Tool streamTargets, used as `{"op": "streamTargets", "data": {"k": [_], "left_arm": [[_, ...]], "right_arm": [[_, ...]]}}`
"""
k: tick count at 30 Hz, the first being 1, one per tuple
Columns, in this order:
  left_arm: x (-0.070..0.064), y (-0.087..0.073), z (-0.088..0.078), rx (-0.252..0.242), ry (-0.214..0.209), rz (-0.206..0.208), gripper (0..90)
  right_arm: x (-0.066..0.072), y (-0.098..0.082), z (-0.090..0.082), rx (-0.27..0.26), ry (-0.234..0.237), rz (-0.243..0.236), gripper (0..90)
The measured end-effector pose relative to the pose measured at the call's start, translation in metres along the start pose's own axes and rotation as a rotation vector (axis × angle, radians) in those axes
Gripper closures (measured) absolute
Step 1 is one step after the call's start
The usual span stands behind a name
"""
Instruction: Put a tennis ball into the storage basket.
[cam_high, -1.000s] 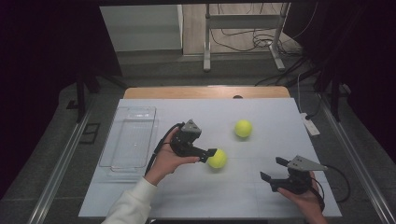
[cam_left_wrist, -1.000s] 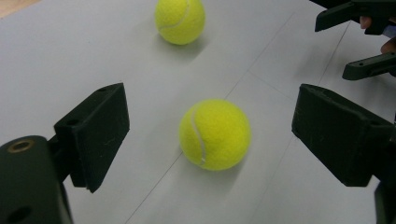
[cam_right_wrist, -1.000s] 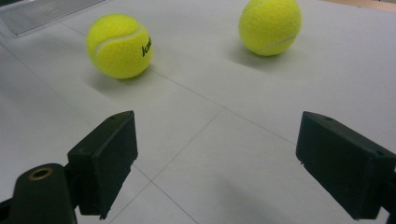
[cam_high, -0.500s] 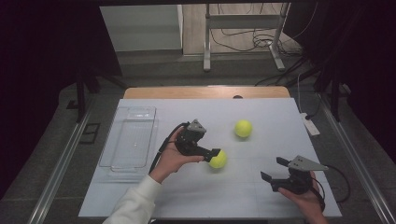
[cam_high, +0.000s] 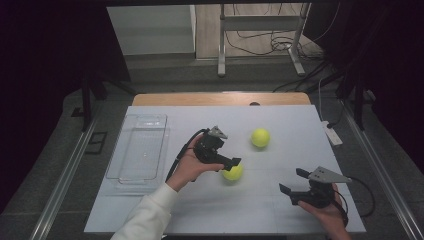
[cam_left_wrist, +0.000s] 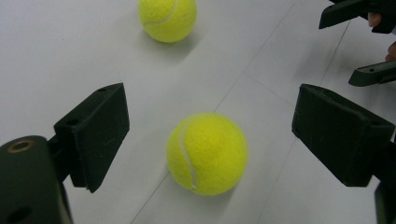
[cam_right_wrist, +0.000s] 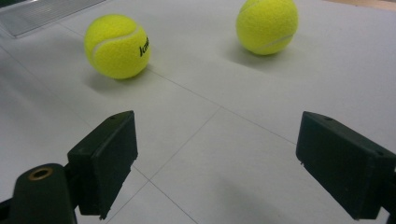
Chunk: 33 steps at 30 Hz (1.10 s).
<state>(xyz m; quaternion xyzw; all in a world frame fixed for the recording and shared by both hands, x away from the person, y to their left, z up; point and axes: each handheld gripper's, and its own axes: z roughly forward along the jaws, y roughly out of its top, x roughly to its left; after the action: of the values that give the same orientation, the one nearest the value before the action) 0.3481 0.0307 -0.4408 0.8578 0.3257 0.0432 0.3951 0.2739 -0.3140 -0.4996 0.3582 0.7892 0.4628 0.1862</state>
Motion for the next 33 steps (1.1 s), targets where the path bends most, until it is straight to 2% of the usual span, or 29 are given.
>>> {"op": "streamTargets", "data": {"k": [12,33], "left_arm": [[-0.001,0.003,0.018,0.074,-0.009,0.010,11.6],[-0.001,-0.002,0.040,0.158,-0.032,0.015,8.4]], "right_arm": [[0.000,0.000,0.001,0.001,0.002,-0.001,13.2],[-0.001,-0.001,0.001,0.006,0.001,-0.004,13.2]]}}
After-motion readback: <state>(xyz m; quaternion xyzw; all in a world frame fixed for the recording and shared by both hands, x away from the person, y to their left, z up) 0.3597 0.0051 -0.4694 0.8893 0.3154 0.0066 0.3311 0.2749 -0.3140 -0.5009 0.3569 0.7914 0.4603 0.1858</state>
